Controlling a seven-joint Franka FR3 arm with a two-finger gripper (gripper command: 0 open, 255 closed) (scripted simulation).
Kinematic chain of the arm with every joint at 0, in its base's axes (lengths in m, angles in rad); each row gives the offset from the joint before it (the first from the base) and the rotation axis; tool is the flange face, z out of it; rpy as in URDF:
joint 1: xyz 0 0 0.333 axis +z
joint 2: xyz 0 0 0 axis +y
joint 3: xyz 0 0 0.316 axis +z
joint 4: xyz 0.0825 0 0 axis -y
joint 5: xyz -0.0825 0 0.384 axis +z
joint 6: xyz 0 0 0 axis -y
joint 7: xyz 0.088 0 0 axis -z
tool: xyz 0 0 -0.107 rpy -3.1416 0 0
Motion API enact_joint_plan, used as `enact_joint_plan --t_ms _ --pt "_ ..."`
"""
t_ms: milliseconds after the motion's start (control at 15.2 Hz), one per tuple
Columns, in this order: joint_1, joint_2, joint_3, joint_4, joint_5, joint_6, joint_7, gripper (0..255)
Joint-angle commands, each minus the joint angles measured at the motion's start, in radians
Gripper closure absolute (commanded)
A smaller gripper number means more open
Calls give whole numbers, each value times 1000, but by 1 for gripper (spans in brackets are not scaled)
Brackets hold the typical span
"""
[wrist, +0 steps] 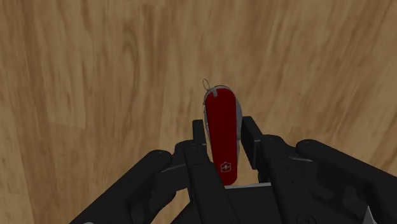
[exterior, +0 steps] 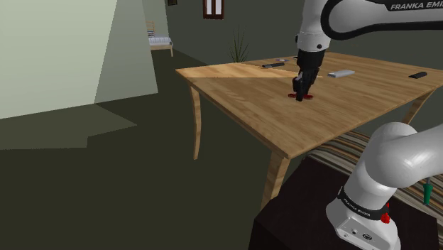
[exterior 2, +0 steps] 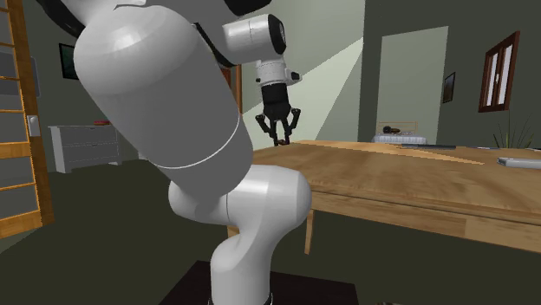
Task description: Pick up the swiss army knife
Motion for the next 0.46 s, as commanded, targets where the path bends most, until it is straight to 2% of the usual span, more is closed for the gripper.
enact_joint_plan --t_ms 0,396 --pt "0 9 2 34 1 -25 -2 255" --pt "-1 24 3 99 2 -75 -9 255"
